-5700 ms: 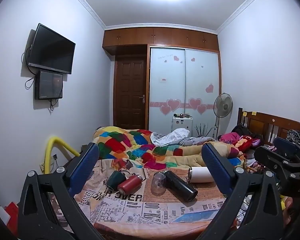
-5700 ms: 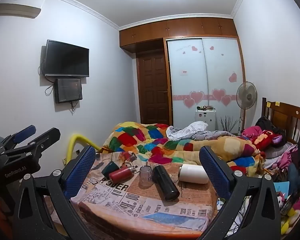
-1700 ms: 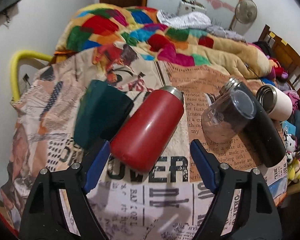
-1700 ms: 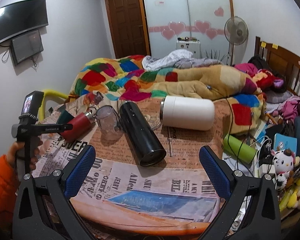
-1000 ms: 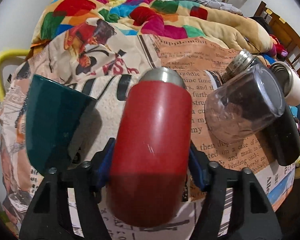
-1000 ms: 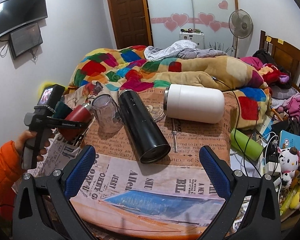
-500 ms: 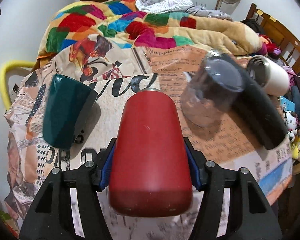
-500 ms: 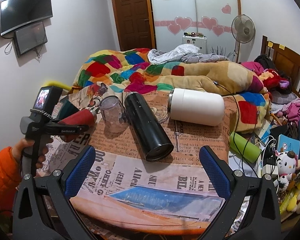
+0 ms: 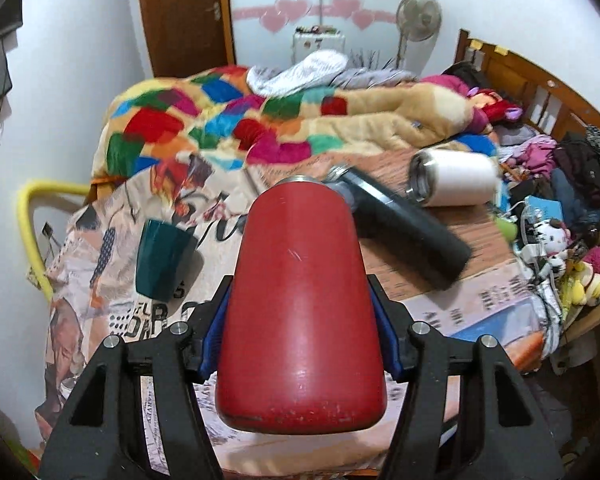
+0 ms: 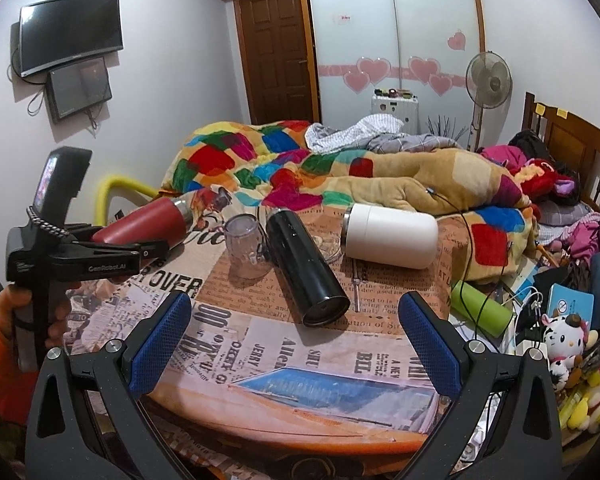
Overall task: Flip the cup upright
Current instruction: 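Lift the red thermos with the left tool toward the right tool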
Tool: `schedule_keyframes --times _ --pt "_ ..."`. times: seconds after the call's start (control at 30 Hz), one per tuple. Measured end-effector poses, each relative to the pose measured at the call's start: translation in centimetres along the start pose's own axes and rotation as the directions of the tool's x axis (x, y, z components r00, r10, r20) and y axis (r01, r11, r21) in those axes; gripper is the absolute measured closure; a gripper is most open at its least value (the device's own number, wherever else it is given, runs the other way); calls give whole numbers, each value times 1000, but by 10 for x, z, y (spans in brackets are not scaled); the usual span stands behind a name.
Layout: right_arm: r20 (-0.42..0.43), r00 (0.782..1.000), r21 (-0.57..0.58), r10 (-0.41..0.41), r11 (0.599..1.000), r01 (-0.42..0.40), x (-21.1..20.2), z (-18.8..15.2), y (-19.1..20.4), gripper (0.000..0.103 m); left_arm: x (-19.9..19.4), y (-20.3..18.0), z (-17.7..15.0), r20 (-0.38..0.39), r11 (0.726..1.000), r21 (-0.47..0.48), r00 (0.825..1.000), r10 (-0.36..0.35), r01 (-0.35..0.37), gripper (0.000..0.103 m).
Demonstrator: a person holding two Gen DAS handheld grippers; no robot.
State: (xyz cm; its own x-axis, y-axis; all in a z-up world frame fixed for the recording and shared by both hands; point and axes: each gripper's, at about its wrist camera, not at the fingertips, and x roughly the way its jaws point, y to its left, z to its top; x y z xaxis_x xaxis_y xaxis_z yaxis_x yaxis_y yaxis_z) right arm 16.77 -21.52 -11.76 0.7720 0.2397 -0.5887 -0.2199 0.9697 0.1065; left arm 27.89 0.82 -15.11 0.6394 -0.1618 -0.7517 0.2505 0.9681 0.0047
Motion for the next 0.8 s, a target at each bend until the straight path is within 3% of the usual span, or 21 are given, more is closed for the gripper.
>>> schedule_keyframes --times 0.23,0.37,0.6,0.8 --pt "27 1000 -6 11 1000 -11 -14 -1 0 0 -33 -43 0 71 998 43 996 -53 51 42" --pt "33 999 -7 15 1000 -14 -17 -3 -4 0 -30 -64 -5 80 995 63 994 -79 74 42" --pt "10 1000 14 18 1000 -18 -10 -11 -17 0 15 -100 -31 -11 991 84 995 -101 102 42" --pt "-41 999 34 5 999 -4 3 -21 -29 0 59 -107 -61 -116 992 62 988 -103 111 42"
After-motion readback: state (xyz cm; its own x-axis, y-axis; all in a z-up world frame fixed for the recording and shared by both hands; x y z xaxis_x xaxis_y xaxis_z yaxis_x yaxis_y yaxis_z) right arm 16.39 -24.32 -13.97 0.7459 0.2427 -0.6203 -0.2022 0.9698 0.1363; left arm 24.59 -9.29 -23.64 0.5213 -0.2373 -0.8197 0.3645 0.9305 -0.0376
